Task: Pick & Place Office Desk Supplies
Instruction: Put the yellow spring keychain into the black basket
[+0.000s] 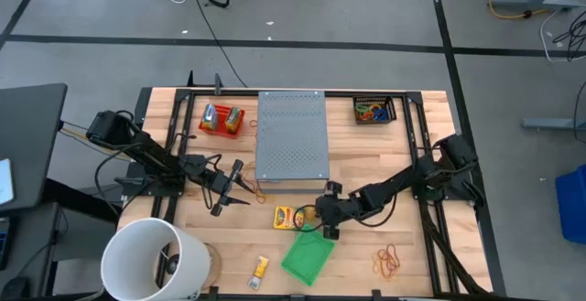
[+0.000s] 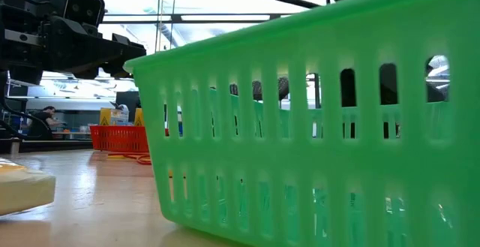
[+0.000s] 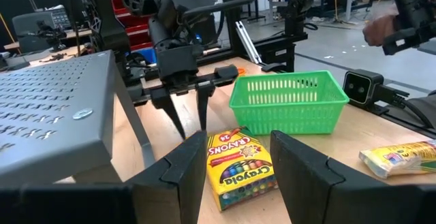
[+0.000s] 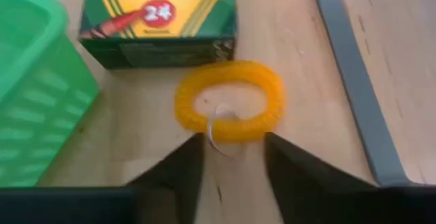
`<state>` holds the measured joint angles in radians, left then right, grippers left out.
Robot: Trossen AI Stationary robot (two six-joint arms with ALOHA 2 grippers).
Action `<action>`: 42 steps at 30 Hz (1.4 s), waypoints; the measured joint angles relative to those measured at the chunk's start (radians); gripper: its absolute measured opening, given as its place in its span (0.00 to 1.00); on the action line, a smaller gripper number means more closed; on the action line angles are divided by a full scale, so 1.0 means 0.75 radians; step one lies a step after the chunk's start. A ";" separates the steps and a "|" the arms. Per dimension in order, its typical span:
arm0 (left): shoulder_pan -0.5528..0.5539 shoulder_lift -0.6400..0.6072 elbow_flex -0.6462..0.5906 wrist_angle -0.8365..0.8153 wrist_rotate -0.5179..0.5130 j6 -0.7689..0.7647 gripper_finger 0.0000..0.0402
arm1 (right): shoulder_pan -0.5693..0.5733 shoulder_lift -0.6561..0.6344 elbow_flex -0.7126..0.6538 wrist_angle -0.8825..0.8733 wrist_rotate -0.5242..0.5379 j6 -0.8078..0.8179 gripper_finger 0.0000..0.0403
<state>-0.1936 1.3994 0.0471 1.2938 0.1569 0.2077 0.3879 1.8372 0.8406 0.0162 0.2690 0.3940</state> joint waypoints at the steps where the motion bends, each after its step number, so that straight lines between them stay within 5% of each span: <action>1: 0.000 0.000 0.000 -0.001 -0.001 0.000 0.42 | 0.003 0.006 0.001 0.006 0.001 0.000 0.29; 4: 0.000 0.000 0.000 -0.001 -0.004 0.000 0.42 | 0.023 0.011 0.003 0.022 0.037 -0.022 0.08; 6: 0.000 0.000 0.000 0.001 -0.004 0.000 0.42 | 0.052 0.011 0.002 0.036 0.095 -0.068 0.03; 33: -0.001 0.000 0.000 -0.005 -0.004 -0.008 0.42 | 0.353 -0.247 -0.005 0.150 0.833 -0.051 0.00; 37: -0.001 0.000 0.000 -0.005 -0.004 -0.013 0.42 | 0.360 -0.271 -0.004 0.321 0.842 -0.205 0.00; 42: -0.001 0.000 0.000 -0.006 -0.003 -0.018 0.42 | 0.336 -0.271 -0.004 0.529 0.668 -0.351 0.00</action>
<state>-0.1944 1.3994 0.0471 1.2896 0.1544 0.1943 0.6399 1.6341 0.8379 0.4128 0.7696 0.1310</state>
